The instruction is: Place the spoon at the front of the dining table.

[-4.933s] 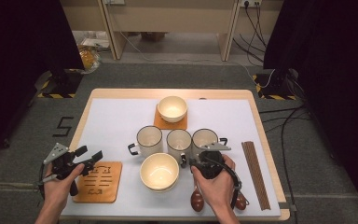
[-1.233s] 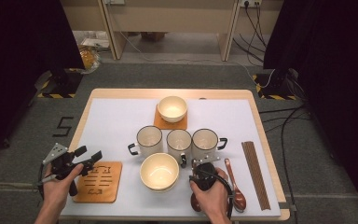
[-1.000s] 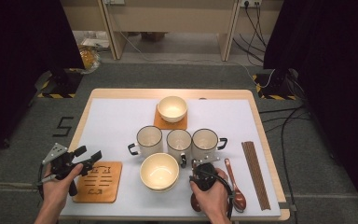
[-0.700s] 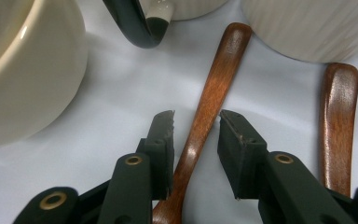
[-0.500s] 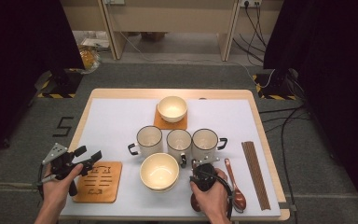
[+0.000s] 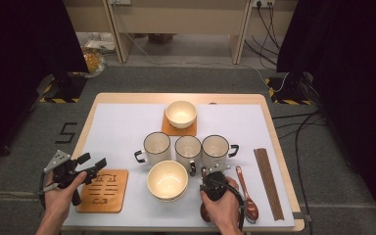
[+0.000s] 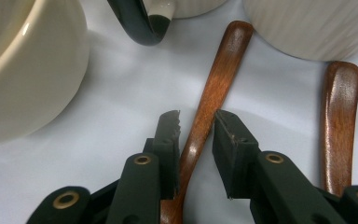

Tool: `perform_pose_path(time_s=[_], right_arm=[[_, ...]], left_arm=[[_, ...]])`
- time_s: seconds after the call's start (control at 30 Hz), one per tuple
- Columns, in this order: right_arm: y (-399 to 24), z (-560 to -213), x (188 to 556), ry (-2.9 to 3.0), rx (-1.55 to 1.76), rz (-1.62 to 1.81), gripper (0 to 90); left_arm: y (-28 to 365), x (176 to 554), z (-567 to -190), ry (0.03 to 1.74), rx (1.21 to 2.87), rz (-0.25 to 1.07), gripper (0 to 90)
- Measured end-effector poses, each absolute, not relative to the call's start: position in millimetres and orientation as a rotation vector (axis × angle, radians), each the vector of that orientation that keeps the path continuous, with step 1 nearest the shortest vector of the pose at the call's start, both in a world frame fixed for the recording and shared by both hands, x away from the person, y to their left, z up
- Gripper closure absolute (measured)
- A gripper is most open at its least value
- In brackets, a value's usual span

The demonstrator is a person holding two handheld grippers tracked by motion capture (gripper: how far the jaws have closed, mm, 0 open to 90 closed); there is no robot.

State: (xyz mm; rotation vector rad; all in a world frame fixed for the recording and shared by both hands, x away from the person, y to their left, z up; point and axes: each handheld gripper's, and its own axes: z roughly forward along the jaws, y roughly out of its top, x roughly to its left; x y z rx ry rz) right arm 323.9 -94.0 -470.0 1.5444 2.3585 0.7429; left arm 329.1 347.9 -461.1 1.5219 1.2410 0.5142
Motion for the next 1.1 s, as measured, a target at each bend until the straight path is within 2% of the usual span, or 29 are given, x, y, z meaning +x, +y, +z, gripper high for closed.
perform_pose_path(time_s=[1.1], right_arm=[[-91.8,-470.4,322.2,2.361,1.526,0.738,73.9]], left_arm=[[348.2,328.9,-460.7,1.239,1.519,0.515,19.0]])
